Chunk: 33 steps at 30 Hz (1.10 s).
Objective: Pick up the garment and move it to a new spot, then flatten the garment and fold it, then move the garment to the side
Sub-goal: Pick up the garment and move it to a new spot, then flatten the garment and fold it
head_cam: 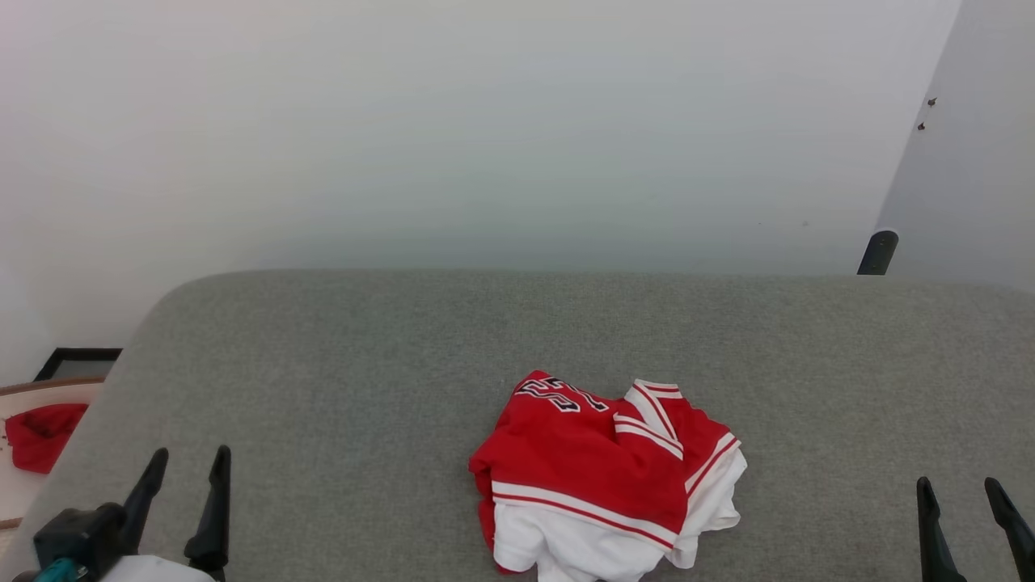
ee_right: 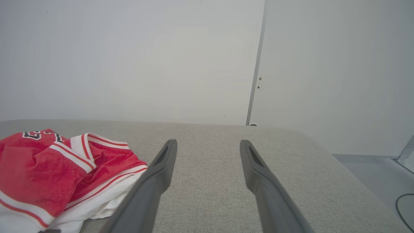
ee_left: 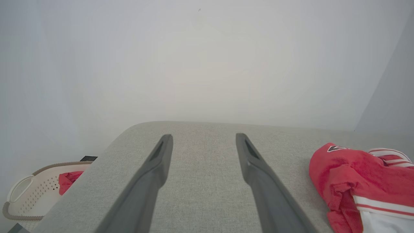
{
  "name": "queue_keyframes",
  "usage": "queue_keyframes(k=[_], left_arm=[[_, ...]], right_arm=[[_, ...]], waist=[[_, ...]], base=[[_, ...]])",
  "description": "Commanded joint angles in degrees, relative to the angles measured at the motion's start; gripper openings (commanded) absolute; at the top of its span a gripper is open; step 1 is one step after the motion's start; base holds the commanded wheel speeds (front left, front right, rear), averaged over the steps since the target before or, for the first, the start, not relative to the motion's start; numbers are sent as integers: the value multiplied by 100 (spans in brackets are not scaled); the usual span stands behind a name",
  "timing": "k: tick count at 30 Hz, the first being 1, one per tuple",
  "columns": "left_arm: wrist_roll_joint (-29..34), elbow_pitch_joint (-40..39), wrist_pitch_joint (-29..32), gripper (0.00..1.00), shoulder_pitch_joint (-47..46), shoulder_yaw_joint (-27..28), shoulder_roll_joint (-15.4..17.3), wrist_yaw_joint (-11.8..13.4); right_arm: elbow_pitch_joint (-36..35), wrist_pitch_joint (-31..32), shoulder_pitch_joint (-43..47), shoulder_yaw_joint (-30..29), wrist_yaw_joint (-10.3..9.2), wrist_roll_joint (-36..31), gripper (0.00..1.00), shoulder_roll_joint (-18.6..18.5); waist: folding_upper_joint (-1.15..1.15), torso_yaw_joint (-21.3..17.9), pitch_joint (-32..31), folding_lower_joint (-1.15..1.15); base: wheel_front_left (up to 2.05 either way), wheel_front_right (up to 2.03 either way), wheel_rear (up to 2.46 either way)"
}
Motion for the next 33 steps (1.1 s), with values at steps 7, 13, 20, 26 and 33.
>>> queue_keyframes(k=[7,13,20,26,33], left_arm=[[192,103,-3,100,-53,102,-169,-167],[11,206,99,100,-304,-147,-87,-227],[-664,-84,1434,100,-852,-674,55,-243],[-1431,-460,3603,100,-1439,-1102,218,-211],[-2187,-832,6028,100,-1884,-1476,184,442]], right_arm=[[7,-30,-11,3,0,-54,100,-46],[22,-29,-26,-56,0,-14,100,-35],[32,-29,-83,-9,0,10,100,47],[59,-29,-177,46,0,28,100,110],[85,-30,-264,117,0,27,100,200]], waist=[[0,-102,47,0],[0,-293,138,0],[0,-521,307,0],[0,-698,464,0],[0,-874,634,0]], base=[[0,0,0],[0,0,0],[0,0,0],[0,0,0],[0,0,0]])
